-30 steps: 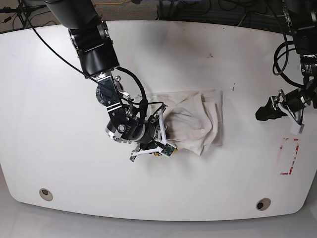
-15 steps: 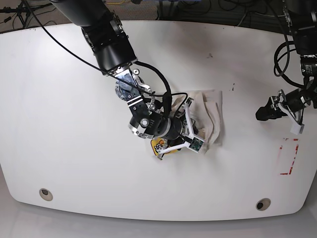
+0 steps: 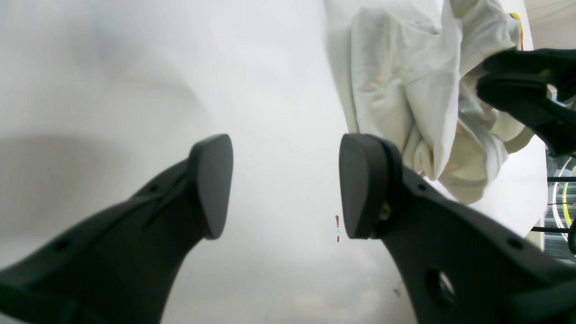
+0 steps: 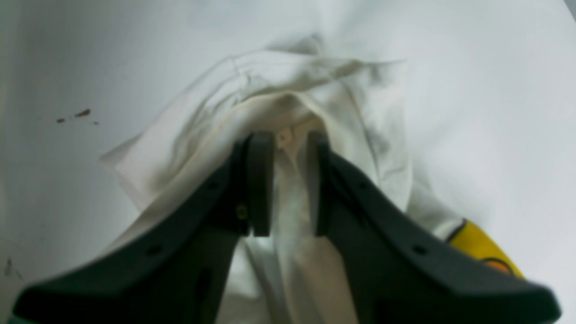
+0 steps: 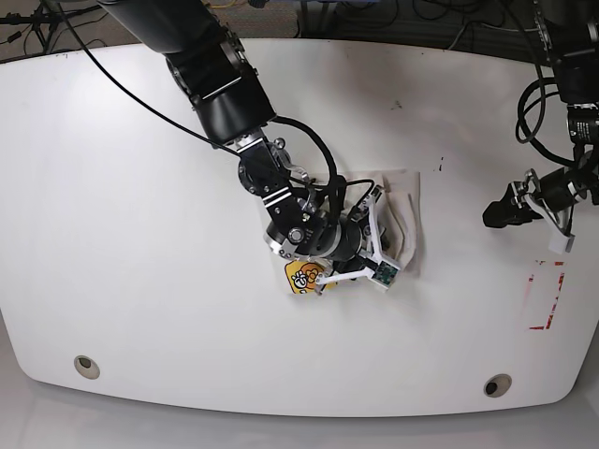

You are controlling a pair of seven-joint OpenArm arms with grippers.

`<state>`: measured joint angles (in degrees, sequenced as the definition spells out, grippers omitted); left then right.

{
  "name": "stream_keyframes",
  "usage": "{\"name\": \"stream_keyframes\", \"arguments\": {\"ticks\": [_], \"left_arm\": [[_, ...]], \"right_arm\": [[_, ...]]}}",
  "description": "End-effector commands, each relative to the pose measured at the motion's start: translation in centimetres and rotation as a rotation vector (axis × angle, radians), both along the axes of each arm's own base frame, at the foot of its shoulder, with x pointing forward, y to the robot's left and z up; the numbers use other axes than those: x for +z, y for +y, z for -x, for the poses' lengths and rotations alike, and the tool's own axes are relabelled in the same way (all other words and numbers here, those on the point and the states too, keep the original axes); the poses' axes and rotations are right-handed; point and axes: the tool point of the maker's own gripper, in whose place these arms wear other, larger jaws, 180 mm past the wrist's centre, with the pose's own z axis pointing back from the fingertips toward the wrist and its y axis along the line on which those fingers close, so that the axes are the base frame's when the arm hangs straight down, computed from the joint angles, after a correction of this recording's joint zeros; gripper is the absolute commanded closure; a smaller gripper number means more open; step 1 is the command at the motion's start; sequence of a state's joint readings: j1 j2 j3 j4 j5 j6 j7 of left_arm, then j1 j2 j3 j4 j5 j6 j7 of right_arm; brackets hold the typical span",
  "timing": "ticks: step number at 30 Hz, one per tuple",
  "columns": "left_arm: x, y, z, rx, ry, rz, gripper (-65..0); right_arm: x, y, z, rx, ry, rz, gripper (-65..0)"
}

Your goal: Fold the T-shirt properly

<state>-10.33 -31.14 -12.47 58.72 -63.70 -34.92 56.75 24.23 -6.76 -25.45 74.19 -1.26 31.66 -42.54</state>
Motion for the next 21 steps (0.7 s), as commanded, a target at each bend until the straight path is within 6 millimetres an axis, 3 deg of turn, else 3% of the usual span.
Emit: {"name": "stream_keyframes", "arguments": {"ticks": [1, 6, 8, 12, 21], "left_arm": [[2.1, 0.8, -1.1, 0.01, -0.063, -0.005, -35.1], [2.0, 0.8, -1.1, 0.007, -0.062, -0.006, -35.1], [2.0, 0.8, -1.1, 0.007, -0.062, -0.006, -35.1], [2.0, 0.8, -1.1, 0.007, -0.062, -0.006, -35.1], [2.0, 0.8, -1.1, 0.007, -0.062, -0.006, -35.1]], "right_arm": [[3.3, 0.6, -1.6, -0.029, -0.076, -0.064, -26.6], [5.0, 0.5, -1.9, -0.062, -0.118, -0.093, -46.5], [5.2, 0.4, -1.9, -0.06, -0.124, -0.096, -50.3], [5.7, 0.4, -2.4, -0.059, -0.136, -0.095, -50.9], [3.4, 0.3, -3.8, -0.064, -0.09, -0.085, -50.9]]}}
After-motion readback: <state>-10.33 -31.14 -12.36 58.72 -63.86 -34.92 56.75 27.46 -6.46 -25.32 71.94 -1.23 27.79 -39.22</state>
